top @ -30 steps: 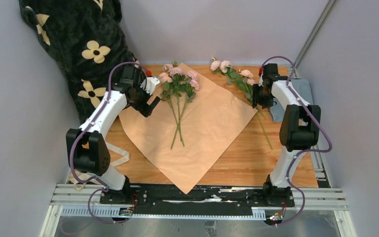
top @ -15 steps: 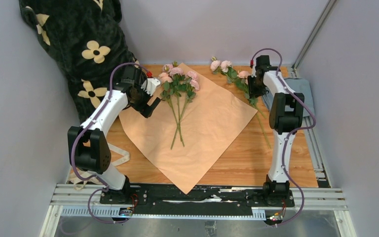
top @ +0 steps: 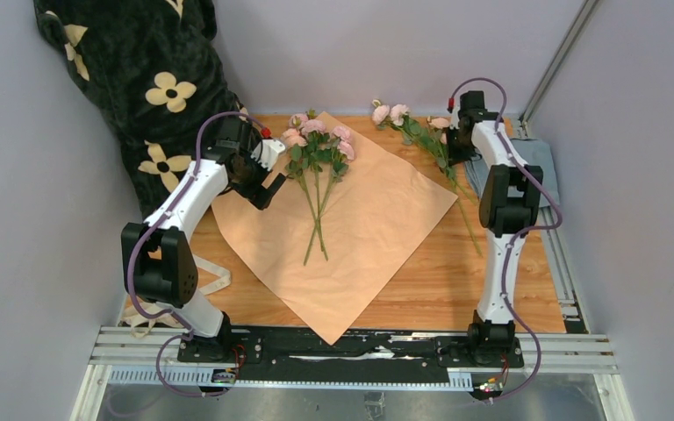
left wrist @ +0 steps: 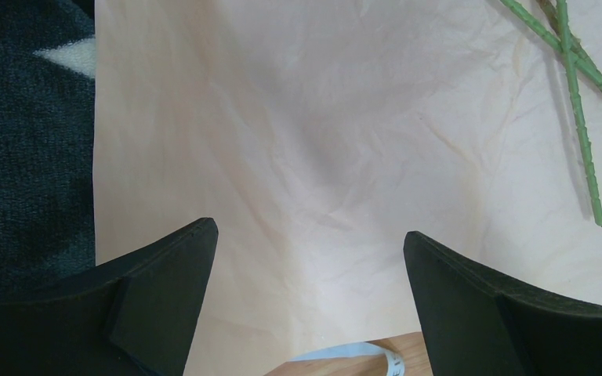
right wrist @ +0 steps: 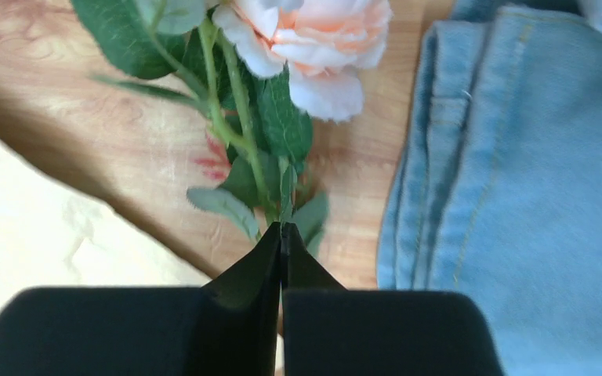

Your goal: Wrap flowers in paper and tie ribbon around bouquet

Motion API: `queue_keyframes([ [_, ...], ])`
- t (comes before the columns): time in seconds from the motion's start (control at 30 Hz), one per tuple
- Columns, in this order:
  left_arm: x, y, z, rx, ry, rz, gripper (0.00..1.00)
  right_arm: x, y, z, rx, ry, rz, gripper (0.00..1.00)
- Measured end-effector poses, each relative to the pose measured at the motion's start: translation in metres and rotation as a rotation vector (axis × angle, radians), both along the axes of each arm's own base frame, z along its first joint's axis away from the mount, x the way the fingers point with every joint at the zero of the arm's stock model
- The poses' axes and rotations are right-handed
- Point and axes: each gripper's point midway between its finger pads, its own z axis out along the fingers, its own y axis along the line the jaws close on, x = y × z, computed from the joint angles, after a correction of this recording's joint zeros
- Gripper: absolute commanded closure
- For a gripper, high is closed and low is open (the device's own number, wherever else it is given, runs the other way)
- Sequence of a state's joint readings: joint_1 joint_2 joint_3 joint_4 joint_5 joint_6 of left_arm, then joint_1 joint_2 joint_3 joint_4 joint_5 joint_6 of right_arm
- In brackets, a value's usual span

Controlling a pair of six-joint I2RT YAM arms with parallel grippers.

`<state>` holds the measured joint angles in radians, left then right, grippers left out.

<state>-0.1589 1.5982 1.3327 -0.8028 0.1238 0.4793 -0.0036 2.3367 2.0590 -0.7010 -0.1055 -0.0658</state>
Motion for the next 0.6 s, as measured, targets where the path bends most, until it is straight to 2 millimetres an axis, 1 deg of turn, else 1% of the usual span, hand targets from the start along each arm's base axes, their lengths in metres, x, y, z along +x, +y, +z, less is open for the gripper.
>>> queue_keyframes([
  [0.03, 0.0, 0.0, 0.0, 0.0, 0.001, 0.0, 0.0, -0.001, -0.002, 0.006, -0.003, -0.009, -0.001, 1.0],
  [0.1, 0.0, 0.0, -0.001, 0.0, 0.004, 0.0, 0.0, -0.01, -0.005, 0.025, -0.007, -0.028, -0.004, 1.0],
  [0.17, 0.0, 0.0, -0.002, 0.001, 0.006, 0.001, 0.0, -0.019, -0.006, 0.054, -0.007, -0.075, -0.005, 1.0],
  [0.23, 0.0, 0.0, -0.002, 0.001, 0.008, 0.001, 0.0, -0.03, -0.005, 0.096, -0.005, -0.166, -0.004, 1.0],
  [0.3, 0.0, 0.0, -0.003, 0.002, 0.009, 0.001, 0.0, -0.038, -0.005, 0.131, -0.004, -0.252, -0.003, 1.0],
  [0.33, 0.0, 0.0, -0.003, 0.002, 0.01, 0.0, 0.0, -0.042, -0.004, 0.152, -0.002, -0.315, -0.004, 1.0],
  [0.4, -0.001, 0.0, -0.003, 0.002, 0.01, 0.0, 0.0, -0.05, -0.003, 0.181, 0.005, -0.406, -0.006, 1.0],
  [0.47, -0.001, 0.0, -0.003, 0.002, 0.012, 0.001, 0.0, -0.052, 0.0, 0.198, 0.023, -0.458, -0.005, 1.0],
  [0.5, -0.001, 0.0, -0.003, 0.002, 0.012, 0.001, 0.0, -0.05, 0.002, 0.202, 0.032, -0.472, -0.005, 1.0],
  [0.57, -0.001, 0.0, -0.003, 0.002, 0.014, 0.001, 0.0, -0.05, 0.01, 0.2, 0.065, -0.469, 0.002, 1.0],
  [0.6, -0.001, 0.0, -0.003, 0.002, 0.013, 0.001, 0.0, -0.051, 0.015, 0.195, 0.081, -0.456, 0.004, 1.0],
])
